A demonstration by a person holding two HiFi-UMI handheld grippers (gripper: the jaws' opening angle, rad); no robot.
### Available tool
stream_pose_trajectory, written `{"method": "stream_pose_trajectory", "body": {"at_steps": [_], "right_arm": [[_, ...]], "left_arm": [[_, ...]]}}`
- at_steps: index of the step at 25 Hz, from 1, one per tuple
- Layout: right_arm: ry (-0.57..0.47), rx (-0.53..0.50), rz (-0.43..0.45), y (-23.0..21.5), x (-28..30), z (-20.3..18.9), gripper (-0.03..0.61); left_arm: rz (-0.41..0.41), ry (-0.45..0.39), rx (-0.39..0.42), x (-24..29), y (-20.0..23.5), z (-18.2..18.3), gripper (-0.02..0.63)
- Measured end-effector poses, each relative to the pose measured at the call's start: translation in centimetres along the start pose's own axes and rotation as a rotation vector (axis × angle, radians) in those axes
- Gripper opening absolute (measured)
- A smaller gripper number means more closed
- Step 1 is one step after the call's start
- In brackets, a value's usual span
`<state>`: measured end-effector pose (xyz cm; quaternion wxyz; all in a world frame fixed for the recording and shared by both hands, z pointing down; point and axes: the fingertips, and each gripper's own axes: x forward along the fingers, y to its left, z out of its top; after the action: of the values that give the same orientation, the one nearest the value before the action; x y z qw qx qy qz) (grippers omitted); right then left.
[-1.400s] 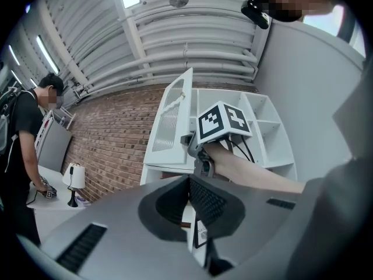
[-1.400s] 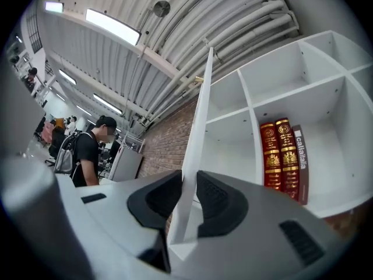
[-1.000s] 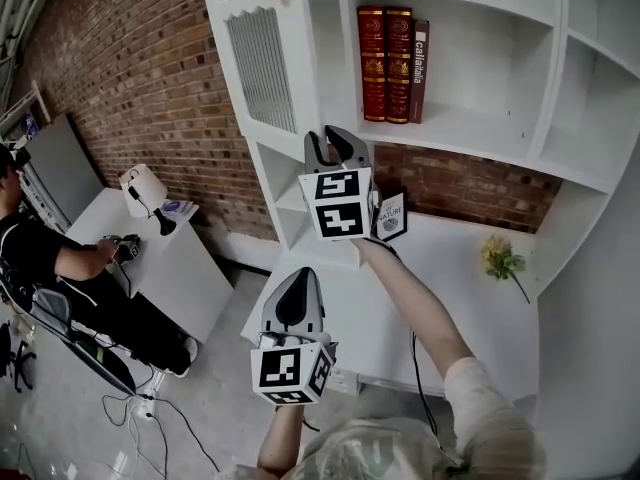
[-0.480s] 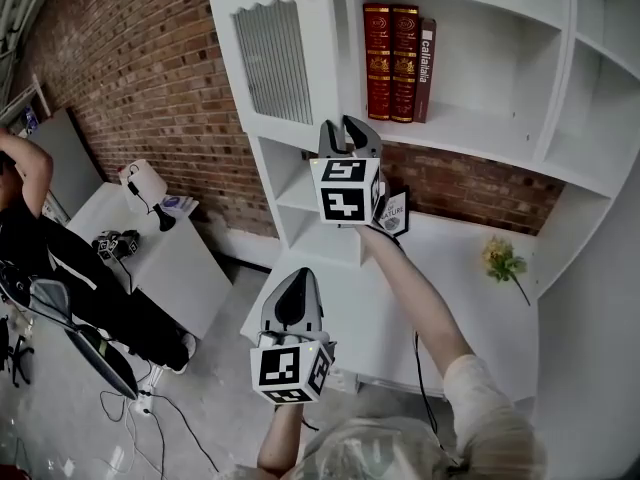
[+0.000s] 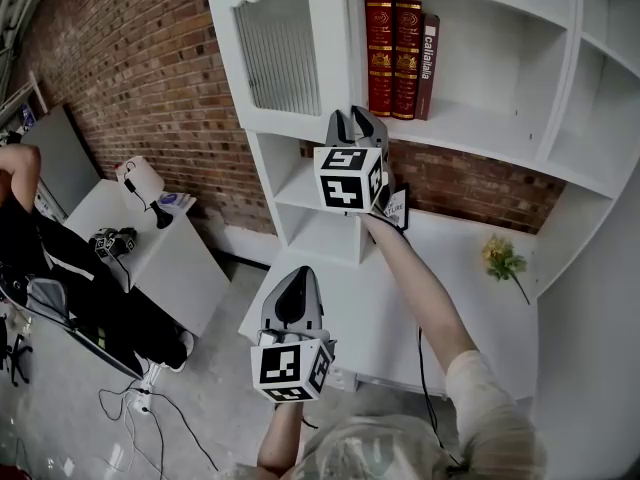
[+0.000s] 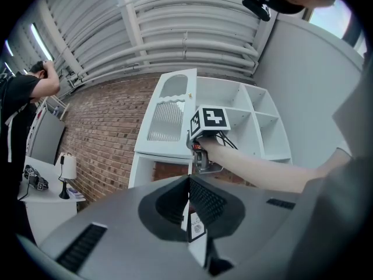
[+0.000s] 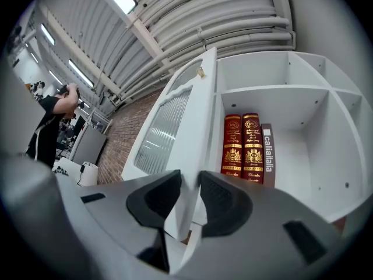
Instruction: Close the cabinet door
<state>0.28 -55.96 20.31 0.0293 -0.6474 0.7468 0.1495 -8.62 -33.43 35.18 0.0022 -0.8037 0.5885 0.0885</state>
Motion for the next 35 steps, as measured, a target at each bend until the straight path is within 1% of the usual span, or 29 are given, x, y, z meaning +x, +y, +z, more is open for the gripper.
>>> {"method": "stream_pose_trajectory", "body": {"at_steps": [10, 22, 30, 33, 35], "right_arm": [[0.024, 0.003, -0.033, -1.5, 2.0, -0.7, 0.100], [0.044, 0.044, -0.047, -2.8, 4.4, -1.6, 0.095], [0.030, 0.041, -0.044, -2.8, 4.4, -1.6, 0.095], [0.024, 0.034, -0.035, -2.8, 4.4, -1.5, 0.095], [0.026, 0.047, -0.019, -2.8, 4.2, -1.5, 0.095]], "left_arm": [[-0.008, 0.011, 0.003, 1.4, 0.0, -0.5, 0.012], [0.024, 0.033, 0.008, 2.4, 1.2, -1.3, 0.012], [0.030, 0.040, 0.012, 2.8, 1.0, -1.4, 0.012], [0.028, 0.041, 0.013, 2.8, 0.7, -1.4, 0.012], [0.025, 0.047, 0.013, 2.8, 0.6, -1.7, 0.012]]}}
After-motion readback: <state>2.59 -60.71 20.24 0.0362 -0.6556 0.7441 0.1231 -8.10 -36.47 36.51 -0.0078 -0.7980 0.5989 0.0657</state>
